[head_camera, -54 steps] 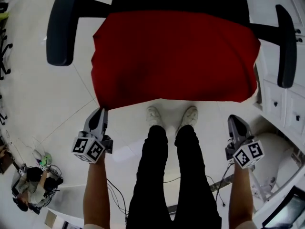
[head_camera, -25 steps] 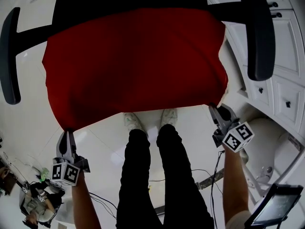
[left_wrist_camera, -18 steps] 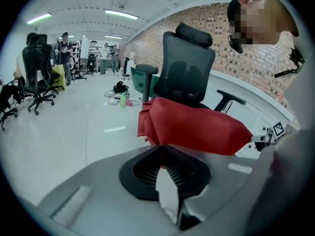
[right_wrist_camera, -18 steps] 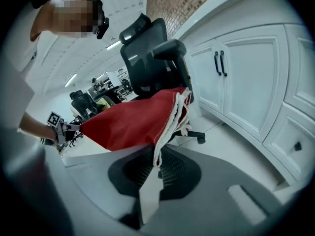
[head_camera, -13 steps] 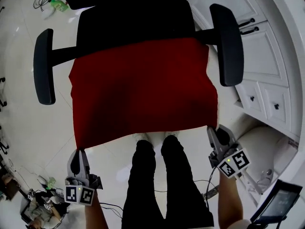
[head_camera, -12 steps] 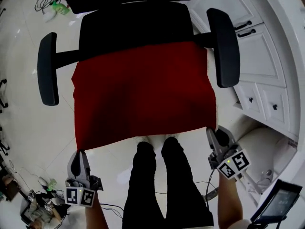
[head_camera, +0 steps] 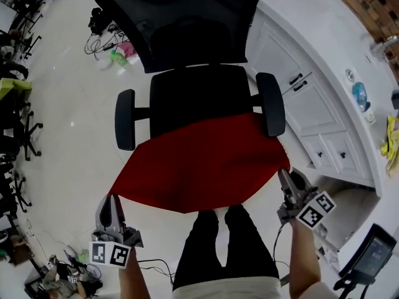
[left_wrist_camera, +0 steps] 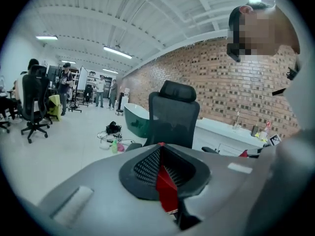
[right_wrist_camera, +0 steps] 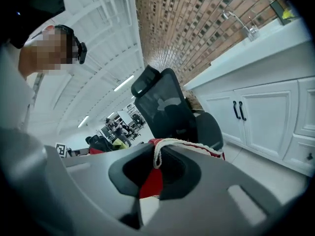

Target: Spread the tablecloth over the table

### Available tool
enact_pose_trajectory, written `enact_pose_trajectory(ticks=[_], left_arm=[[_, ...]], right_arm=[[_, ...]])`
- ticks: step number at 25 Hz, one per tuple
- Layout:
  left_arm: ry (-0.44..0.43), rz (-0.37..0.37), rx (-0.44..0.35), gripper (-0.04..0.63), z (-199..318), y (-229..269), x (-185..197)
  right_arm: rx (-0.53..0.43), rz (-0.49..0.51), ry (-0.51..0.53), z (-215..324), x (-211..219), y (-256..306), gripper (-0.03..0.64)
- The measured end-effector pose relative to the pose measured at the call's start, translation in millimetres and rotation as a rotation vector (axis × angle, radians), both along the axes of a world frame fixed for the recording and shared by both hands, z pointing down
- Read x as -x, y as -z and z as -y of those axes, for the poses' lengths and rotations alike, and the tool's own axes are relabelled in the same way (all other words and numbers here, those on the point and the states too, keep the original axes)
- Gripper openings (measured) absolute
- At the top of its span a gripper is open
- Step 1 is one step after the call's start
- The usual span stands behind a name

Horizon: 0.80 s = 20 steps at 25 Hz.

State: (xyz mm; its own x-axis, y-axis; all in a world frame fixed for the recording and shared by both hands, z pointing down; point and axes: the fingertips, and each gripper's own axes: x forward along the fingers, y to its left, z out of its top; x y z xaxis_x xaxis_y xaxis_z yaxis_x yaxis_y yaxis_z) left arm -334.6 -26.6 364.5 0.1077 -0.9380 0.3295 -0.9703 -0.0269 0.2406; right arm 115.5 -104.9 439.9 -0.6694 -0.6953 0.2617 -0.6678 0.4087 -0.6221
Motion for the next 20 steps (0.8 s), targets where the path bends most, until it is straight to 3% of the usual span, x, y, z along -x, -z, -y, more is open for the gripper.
enact_pose_trajectory(ticks=[9,15,20], left_arm=[[0.100,-0.017,-0.246,0.012,12.5,174.9,40.2],[0.062,0.021,-0.381,0.012,14.6,274.4,37.1],[-0.026,0.024,-0.433,0.014,18.1,326.9,10.5]], right_arm=[[-0.192,0.196,-0.117,40.3,-37.2,188.6,0.021],[-0.310,0.201,-0.164,30.3,-62.3,291.9,0.021],[-0.401,0.212,-0.211,2.4,-94.4,358.8,0.021]])
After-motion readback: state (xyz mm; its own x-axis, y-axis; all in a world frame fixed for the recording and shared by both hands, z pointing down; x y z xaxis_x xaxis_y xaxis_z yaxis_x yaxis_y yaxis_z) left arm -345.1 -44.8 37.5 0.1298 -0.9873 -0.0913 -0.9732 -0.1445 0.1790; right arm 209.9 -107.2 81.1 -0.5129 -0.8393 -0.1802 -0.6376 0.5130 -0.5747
